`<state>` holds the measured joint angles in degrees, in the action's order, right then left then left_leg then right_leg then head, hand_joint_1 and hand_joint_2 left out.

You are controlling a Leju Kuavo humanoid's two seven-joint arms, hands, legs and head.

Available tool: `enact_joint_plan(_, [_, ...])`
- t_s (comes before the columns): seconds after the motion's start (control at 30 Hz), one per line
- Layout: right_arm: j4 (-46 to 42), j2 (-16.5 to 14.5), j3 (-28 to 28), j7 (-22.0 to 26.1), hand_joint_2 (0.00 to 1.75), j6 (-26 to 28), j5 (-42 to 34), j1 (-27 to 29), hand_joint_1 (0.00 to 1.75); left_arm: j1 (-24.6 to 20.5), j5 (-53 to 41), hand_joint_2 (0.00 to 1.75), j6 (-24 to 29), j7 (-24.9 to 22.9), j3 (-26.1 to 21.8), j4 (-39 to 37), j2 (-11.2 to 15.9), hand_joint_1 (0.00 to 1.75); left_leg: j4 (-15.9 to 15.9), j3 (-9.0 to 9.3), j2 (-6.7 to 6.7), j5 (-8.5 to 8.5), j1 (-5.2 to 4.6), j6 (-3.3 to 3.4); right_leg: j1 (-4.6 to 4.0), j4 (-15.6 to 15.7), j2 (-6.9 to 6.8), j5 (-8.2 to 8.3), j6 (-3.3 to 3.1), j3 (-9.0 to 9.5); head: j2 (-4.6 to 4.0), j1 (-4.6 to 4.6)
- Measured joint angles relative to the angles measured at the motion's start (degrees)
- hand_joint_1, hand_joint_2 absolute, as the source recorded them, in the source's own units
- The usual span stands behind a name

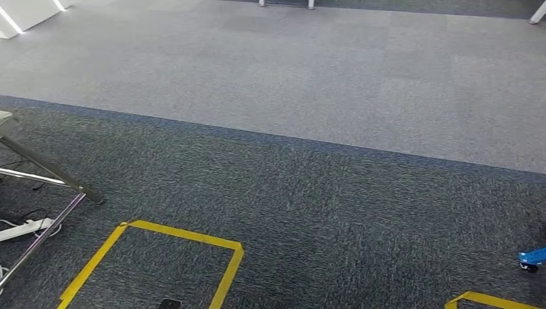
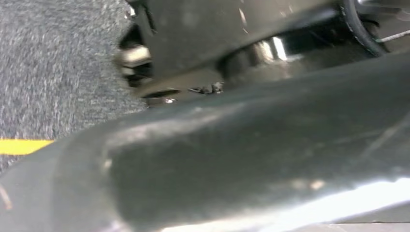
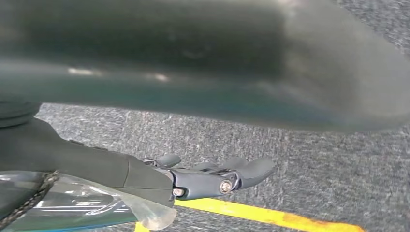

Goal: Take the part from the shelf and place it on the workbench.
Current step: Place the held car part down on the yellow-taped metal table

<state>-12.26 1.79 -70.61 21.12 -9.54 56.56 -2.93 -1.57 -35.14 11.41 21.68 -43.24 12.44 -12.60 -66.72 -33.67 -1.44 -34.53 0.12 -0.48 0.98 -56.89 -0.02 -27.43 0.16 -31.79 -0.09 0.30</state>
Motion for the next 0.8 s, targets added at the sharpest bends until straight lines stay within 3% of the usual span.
enact_joint_plan(0.07, [0.00,-0.01,-0.01,-0.29,0.00,0.48,0.30,-0.21,0.00,0.22,0.30,0.00,-0.34,0.70,-0.31,0.00,0.17,0.00,-6.50,-2.60,0.92,-2.48,0.02,0.12,-0.18,-0.04,1.47,0.21,-0.25,-0.33,0.00,-0.04])
enact_joint_plan(0.1, [0.00,-0.03,-0.01,-0.40,0.00,0.63,0.61,-0.20,0.00,0.27,0.51,0.00,-0.46,1.02,-0.48,0.00,0.26,0.00,-7.03,-2.70,1.11,-2.01,0.02,0.28,-0.26,-0.07,2.22,0.29,-0.28,-0.40,0.00,-0.04])
enact_joint_plan(0.17, [0.02,-0.66,0.08,-0.12,0.00,1.29,1.64,-0.14,0.00,0.25,1.12,0.00,-0.45,1.33,-0.97,0.00,0.41,0.00,-1.47,0.08,2.02,1.88,0.00,0.76,-0.33,-0.15,3.76,0.41,-0.20,-0.35,0.00,-0.04])
enact_joint_plan(0.23, [0.04,-2.22,0.42,0.82,0.00,2.89,2.78,-0.18,0.00,0.25,1.84,0.00,-0.16,1.40,-1.65,0.00,0.54,0.00,6.12,3.57,4.47,5.02,0.09,1.28,-0.46,-0.31,5.25,0.53,0.06,-0.49,0.00,0.00])
enact_joint_plan(0.3, [0.07,-3.75,0.78,1.65,0.00,4.32,3.46,-0.22,0.00,0.31,2.17,0.00,0.04,1.50,-2.27,0.00,0.66,0.00,9.25,4.75,5.75,5.38,0.14,1.36,-0.43,-0.50,6.44,0.79,0.59,-1.08,0.00,0.02])
enact_joint_plan(0.37, [0.14,-4.82,1.01,1.99,0.00,4.85,3.86,0.02,0.00,0.38,2.21,0.00,0.10,1.66,-2.60,0.00,0.75,0.00,9.88,4.85,4.72,5.47,0.12,1.50,-0.15,-0.63,7.12,1.02,1.23,-1.76,0.00,0.00])
enact_joint_plan(0.43, [0.28,-5.68,1.26,2.15,0.00,4.96,4.22,0.24,0.00,0.31,2.14,0.00,0.34,2.04,-2.81,0.00,0.83,0.00,10.63,5.16,3.43,5.91,0.20,2.05,-0.16,-2.53,4.97,-0.14,1.65,-3.12,0.00,0.18])
enact_joint_plan(0.5, [0.38,-6.11,1.66,2.32,0.00,4.71,4.65,0.05,0.00,0.25,1.88,0.00,0.62,2.53,-3.04,0.00,1.04,0.00,10.99,5.28,1.95,6.09,0.17,2.40,-0.28,-8.61,1.79,-3.32,1.90,-6.30,0.00,0.53])
enact_joint_plan(0.57, [0.39,-6.16,2.11,2.56,0.00,4.28,5.10,-0.08,0.00,0.30,1.50,0.00,0.42,2.96,-3.25,0.00,1.56,0.00,10.96,5.28,0.24,5.97,0.10,2.46,-0.22,-15.48,0.64,-5.88,2.18,-9.76,0.00,0.71])
enact_joint_plan(0.6, [0.39,-6.16,2.27,2.66,0.00,4.09,5.26,-0.01,0.00,0.30,1.30,0.00,0.19,3.17,-3.34,0.00,1.88,0.00,10.95,5.34,-0.56,5.87,0.11,2.41,-0.16,-16.84,0.36,-5.87,2.30,-10.44,0.00,0.70])
enact_joint_plan(0.63, [0.39,-6.16,2.37,2.70,0.00,3.96,5.33,0.10,0.00,0.25,1.19,0.00,-0.03,3.32,-3.40,0.00,2.17,0.00,10.93,5.44,-1.28,5.72,0.13,2.29,-0.06,-16.04,0.07,-4.83,2.39,-10.00,0.00,0.72])
enact_joint_plan(0.67, [0.39,-6.16,2.44,2.72,0.00,3.87,5.36,0.20,0.00,0.19,1.10,0.00,-0.18,3.42,-3.41,0.00,2.39,0.00,10.90,5.65,-1.95,5.52,0.16,2.11,0.06,-13.13,-0.49,-3.05,2.46,-8.39,0.00,0.72])
enact_joint_plan(0.73, [0.40,-6.21,2.54,2.74,0.00,3.78,5.37,0.14,0.00,0.10,1.03,0.00,-0.30,3.47,-3.43,0.00,2.79,0.00,10.64,6.14,-3.18,4.84,0.01,1.46,-0.01,-5.40,-3.03,-0.18,2.52,-4.03,0.00,0.84])
enact_joint_plan(0.8, [0.41,-6.31,2.61,2.78,0.00,3.76,5.38,-0.11,0.00,0.06,0.99,0.00,-0.35,3.50,-3.44,0.00,3.16,0.00,10.43,6.49,-4.33,4.21,-0.34,0.77,-0.35,-1.56,-4.65,0.18,1.85,-1.71,0.00,0.91])
